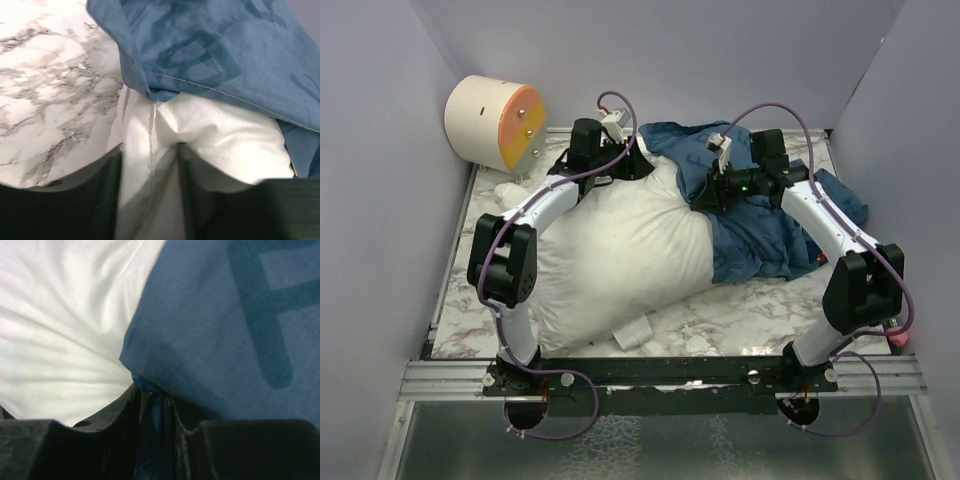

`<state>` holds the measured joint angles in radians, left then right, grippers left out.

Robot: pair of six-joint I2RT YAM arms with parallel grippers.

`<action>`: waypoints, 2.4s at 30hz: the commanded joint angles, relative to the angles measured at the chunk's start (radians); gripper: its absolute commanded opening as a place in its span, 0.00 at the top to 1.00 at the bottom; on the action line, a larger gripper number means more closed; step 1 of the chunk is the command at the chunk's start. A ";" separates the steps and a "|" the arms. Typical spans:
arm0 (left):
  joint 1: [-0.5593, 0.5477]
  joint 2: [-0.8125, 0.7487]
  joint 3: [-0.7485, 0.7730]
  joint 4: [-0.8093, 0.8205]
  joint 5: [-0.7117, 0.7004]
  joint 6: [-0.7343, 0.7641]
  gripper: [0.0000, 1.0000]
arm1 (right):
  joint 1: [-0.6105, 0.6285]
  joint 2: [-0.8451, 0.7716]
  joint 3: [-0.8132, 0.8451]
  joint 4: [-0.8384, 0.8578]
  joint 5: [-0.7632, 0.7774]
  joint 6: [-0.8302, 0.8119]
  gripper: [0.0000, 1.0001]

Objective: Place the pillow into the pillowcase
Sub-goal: Stuff the pillow into the pillowcase.

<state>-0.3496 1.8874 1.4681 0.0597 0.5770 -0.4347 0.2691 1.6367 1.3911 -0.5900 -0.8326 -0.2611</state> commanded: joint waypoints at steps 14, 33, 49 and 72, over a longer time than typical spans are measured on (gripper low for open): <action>0.074 -0.735 -0.493 0.044 -0.151 0.036 0.01 | -0.132 -0.376 -0.354 0.281 -0.473 -0.003 0.12; -0.681 -0.926 -0.760 0.205 -0.608 -0.067 0.07 | -0.223 -0.385 -0.390 0.236 -0.533 -0.065 0.11; -0.827 -0.943 -0.840 0.236 -0.684 0.135 0.07 | -0.258 -0.381 -0.396 0.216 -0.480 -0.113 0.11; -0.833 -0.945 -0.813 0.124 -0.623 0.376 0.05 | -0.355 -0.391 -0.418 0.246 -0.541 -0.082 0.11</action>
<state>-1.1740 0.8944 0.5705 0.2924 -0.0700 -0.1581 -0.0772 1.2621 0.9798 -0.3519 -1.3388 -0.3458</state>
